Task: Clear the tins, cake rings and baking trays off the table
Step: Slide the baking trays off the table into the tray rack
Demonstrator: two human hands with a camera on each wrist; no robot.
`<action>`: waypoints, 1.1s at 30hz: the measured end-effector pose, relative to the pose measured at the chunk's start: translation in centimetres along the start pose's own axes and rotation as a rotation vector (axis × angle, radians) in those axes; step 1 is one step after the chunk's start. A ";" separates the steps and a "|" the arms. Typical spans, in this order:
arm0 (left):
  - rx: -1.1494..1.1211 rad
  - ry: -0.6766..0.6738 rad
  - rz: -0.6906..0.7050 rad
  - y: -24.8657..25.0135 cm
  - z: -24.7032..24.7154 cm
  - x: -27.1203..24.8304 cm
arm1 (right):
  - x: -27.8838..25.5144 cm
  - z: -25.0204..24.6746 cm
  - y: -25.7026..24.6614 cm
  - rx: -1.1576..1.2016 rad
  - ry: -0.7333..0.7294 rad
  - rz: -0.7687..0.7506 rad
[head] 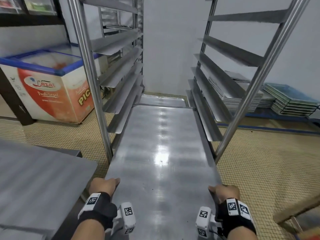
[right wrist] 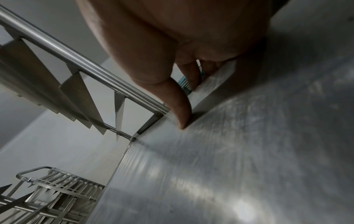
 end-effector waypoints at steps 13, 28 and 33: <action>-0.010 0.014 0.023 5.9 3.6 4.4 | 6.4 4.8 -5.3 -0.006 -0.037 -0.019; 0.166 0.053 0.137 9.7 4.2 6.0 | 7.3 6.3 -8.2 -0.052 -0.054 -0.047; 0.290 0.012 0.193 9.6 3.9 5.0 | 4.9 5.3 -8.7 0.003 -0.139 -0.008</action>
Point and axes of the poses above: each hand's wrist, its own x-axis towards the middle knuckle, its own z-axis out of the palm, y = z × x, the point moved 5 cm from there along x, towards the middle knuckle, and after that the axes turned 6 degrees about x, right-handed, at the moved point
